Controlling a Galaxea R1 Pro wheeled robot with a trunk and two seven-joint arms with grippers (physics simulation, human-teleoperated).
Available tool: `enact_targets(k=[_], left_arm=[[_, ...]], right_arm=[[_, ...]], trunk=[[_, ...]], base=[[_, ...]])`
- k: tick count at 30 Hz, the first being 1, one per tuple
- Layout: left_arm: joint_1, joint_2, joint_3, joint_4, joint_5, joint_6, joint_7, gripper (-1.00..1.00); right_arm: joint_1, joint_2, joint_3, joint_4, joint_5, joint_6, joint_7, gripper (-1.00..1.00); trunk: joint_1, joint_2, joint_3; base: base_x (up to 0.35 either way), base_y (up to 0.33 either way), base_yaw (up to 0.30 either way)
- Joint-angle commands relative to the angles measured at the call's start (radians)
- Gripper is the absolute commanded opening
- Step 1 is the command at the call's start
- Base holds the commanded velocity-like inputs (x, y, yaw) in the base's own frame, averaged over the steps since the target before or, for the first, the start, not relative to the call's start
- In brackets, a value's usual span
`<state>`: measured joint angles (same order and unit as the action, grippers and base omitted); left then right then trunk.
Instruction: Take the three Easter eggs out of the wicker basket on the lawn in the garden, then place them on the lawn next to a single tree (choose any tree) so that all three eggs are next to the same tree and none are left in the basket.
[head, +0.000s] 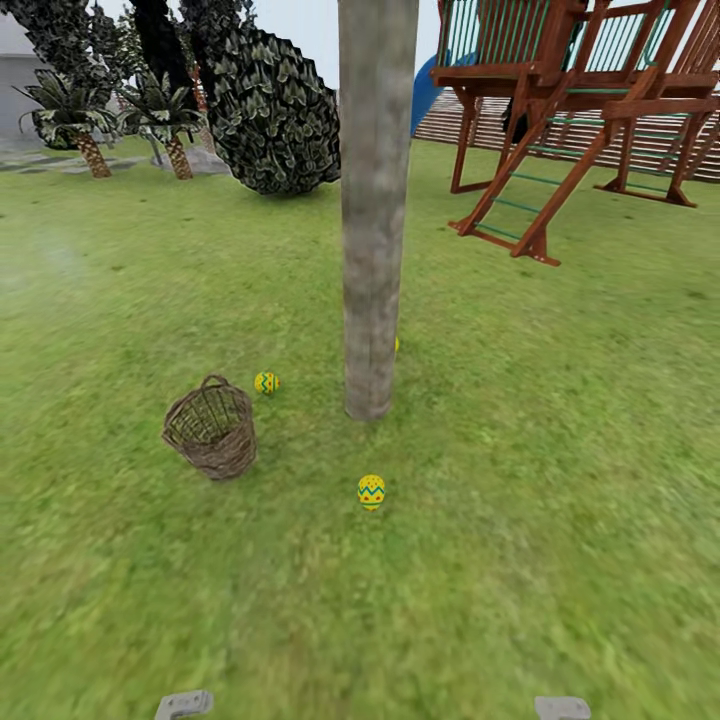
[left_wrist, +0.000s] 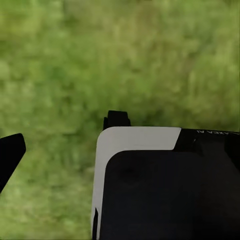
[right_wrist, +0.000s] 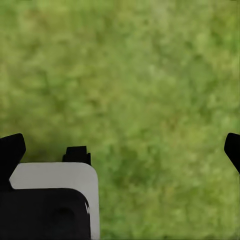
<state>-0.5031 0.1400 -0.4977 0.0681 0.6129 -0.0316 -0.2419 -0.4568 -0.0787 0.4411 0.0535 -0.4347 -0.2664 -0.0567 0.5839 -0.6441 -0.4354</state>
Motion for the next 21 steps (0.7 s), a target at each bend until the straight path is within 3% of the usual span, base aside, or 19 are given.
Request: enact_targets(k=[1, 8, 14, 21], left_arm=[[0.0, 0.0, -0.008, 0.004, 0.01, -0.003, -0.006, 1.0], [0.001, -0.002, -0.033, 0.003, 0.008, -0.002, -0.006, 1.0], [0.001, -0.002, -0.036, 0.001, 0.009, -0.002, -0.008, 1.0], [0.002, -0.004, -0.038, 0.001, 0.008, -0.002, -0.008, 1.0]], right_arm=[[-0.001, 0.001, 0.008, 0.003, -0.007, -0.005, 0.0, 1.0], [0.004, 0.006, 0.008, 0.003, -0.007, -0.005, 0.0, 1.0], [0.007, 0.007, 0.006, 0.003, -0.009, -0.005, 0.0, 1.0], [0.008, 0.007, 0.005, 0.003, -0.009, -0.005, 0.0, 1.0]], trunk=[[-0.004, 0.006, 0.004], [-0.03, 0.055, 0.037], [-0.038, 0.069, 0.053], [-0.065, 0.118, 0.086]], base=[[0.0, 0.0, 0.0], [0.0, 0.0, 0.0], [0.0, 0.0, 0.0], [0.0, 0.0, 0.0]])
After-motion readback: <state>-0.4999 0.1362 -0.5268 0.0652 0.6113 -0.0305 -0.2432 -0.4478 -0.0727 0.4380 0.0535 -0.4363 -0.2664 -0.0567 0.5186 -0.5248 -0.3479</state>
